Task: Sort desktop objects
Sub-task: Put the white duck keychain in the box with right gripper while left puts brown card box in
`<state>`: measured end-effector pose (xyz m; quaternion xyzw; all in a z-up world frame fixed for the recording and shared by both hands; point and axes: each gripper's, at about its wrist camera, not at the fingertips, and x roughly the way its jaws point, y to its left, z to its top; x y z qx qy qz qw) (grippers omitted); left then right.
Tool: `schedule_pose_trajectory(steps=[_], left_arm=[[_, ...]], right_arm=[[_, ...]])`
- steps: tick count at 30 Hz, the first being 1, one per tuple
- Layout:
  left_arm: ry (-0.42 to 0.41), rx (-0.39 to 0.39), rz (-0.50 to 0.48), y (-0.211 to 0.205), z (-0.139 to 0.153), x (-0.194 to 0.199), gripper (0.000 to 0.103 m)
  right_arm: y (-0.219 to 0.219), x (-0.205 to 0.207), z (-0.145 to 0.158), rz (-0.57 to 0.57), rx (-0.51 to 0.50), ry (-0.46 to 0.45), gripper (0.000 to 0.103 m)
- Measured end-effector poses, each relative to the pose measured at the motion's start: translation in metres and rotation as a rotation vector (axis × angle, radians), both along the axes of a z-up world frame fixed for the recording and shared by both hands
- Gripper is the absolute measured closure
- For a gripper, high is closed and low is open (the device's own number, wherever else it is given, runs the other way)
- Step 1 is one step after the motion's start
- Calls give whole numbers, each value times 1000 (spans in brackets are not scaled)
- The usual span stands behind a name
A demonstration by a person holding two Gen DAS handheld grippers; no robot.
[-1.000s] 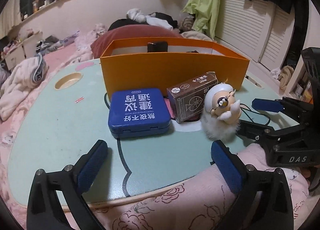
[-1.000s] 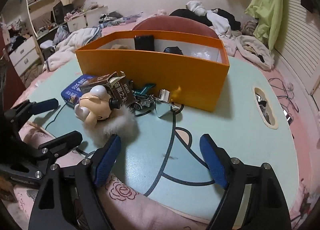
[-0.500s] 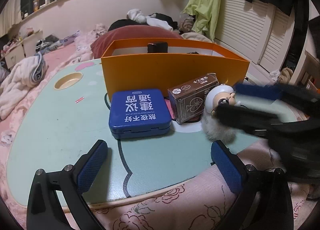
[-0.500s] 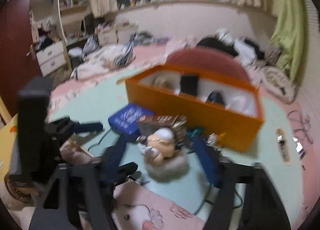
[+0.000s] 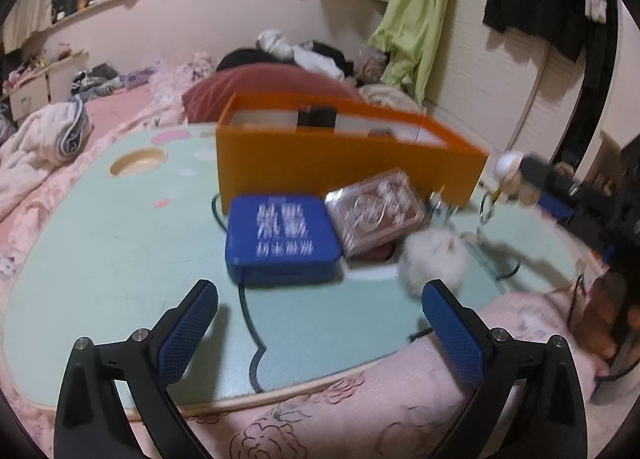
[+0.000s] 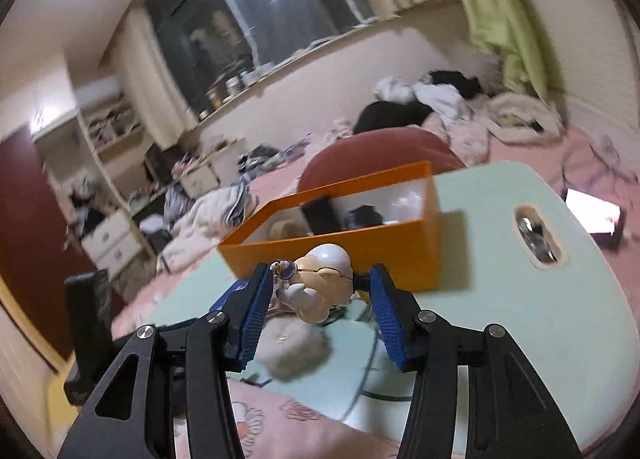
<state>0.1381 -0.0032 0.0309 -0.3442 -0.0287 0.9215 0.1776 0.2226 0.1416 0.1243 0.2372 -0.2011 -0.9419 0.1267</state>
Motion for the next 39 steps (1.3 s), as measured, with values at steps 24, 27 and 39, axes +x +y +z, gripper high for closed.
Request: schedule_pose_trajectory(steps=[24,27,39], left_arm=[[-20,133,-89,31,35,-38,44],[51,169,-67,17,63,-32,44],[-40,119,72,27,81,-122,18]], right_arm=[[1,5,-2,6,-19,-19,52],[1,4,0,9,-18,-17,52],[2,-72,47,6,59,-5,50]])
